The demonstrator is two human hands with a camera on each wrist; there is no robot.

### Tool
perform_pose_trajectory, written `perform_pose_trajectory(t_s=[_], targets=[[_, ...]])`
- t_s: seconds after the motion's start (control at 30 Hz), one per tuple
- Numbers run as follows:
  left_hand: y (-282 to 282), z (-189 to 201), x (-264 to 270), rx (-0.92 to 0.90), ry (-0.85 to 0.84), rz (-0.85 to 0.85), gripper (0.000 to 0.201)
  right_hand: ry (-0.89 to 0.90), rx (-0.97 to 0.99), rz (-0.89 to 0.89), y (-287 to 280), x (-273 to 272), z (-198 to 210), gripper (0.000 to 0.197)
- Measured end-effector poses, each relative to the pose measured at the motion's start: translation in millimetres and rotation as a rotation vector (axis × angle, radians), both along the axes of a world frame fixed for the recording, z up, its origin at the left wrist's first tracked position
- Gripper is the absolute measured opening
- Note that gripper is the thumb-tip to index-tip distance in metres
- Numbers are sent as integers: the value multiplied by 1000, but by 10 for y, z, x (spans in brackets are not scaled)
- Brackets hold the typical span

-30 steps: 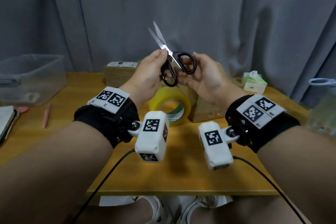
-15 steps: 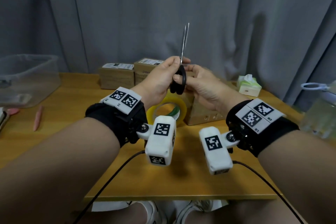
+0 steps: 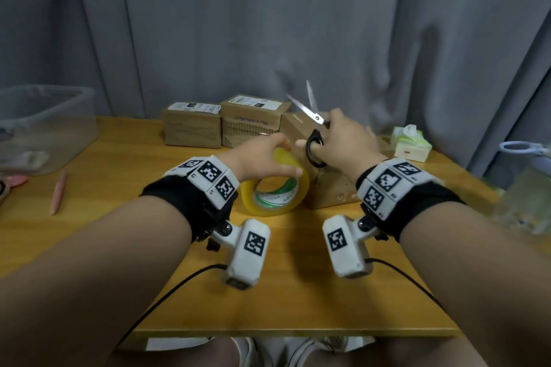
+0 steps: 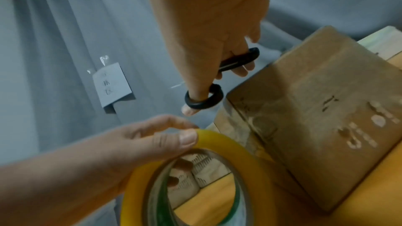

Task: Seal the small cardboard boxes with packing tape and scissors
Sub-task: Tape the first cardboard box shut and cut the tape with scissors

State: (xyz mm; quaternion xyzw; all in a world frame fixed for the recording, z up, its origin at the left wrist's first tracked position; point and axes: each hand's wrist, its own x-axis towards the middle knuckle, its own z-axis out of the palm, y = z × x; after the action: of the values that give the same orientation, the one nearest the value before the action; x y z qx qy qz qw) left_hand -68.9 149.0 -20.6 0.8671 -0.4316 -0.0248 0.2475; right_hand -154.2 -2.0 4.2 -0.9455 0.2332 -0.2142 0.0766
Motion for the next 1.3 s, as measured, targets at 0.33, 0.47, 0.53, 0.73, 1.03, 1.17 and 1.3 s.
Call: perform_pose_trajectory(t_s=[0.33, 0.47, 0.53, 0.73, 1.03, 1.17, 1.3], targets=[[193, -22, 9, 32, -61, -79, 50, -8, -3, -6, -48, 75, -318, 37], [307, 59, 17, 177, -57, -50, 48, -31, 24, 2, -55, 82, -328, 37], [293, 67, -2, 231, -76, -42, 47, -41, 18, 3, -64, 90, -343, 37], [154, 70, -40, 289, -156, -33, 48, 41, -63, 21, -117, 86, -329, 39], [-124, 319, -95, 329, -93, 95, 35, -5, 203, 132, -270, 4, -80, 50], [-202, 333, -93, 327, -11, 122, 31, -86, 316, 205, -249, -265, 135, 31], [-215, 280, -83, 283, 88, 122, 27, 269, 668, 326, -153, -586, 188, 50]])
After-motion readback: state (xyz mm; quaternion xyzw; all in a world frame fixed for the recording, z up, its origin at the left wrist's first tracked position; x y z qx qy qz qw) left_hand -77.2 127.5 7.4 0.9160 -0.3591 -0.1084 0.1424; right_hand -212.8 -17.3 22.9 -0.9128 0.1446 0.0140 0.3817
